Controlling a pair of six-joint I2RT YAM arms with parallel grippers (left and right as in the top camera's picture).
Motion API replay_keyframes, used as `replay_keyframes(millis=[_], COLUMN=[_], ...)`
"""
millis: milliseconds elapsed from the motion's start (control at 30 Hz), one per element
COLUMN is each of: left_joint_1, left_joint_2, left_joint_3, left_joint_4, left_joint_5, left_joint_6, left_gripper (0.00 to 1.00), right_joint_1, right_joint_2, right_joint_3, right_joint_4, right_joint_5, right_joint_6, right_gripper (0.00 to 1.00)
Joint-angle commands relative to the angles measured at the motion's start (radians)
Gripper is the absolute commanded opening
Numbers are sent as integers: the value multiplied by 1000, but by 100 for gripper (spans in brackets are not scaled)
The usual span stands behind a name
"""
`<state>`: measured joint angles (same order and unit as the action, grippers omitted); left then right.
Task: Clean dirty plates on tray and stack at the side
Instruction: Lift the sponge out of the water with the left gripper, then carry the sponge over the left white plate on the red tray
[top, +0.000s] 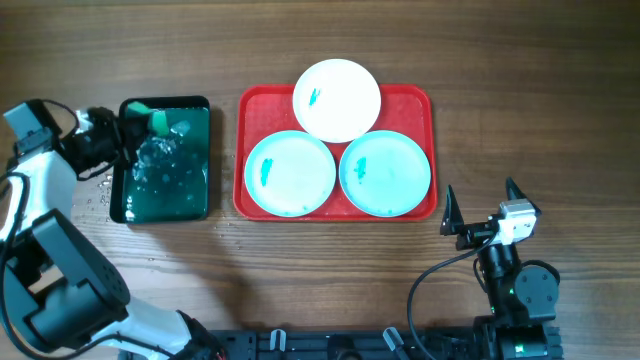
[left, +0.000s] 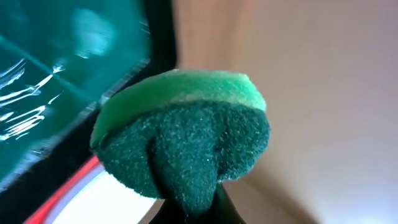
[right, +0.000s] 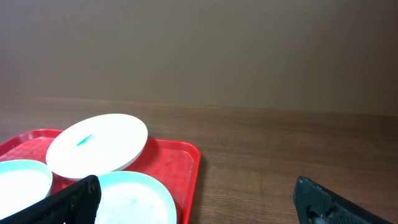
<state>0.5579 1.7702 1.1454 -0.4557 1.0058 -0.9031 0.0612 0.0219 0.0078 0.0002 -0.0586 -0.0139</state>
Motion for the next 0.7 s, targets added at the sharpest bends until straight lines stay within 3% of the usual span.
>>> replay_keyframes(millis=[0,33,100,200,367,667], left_joint_1=[12,10,-22,-89,-101,-136], left_joint_2=[-117,-130,-125,-46,-16,-478], left_joint_3=[29,29,25,-28,-19,69], left_joint_4=[11,8,-87,-90,-88,-192], left_joint_5=[103,49,-253,-416,-409,-475], left_joint_6=[37,59,114,116,183,282], left_gripper=[4,4,4,4,4,4], right_joint_1=[4,4,4,4,4,4], right_joint_2=[-4,-4,-4,-4,-4,-4], right_joint_3=[-3,-3,-3,-3,-3,-3], right_joint_4=[2,2,2,2,2,2], right_joint_5=[6,6,6,6,6,6], right_joint_6=[-11,-11,-12,-11,-11,-11], right_gripper=[100,100,100,100,100,100])
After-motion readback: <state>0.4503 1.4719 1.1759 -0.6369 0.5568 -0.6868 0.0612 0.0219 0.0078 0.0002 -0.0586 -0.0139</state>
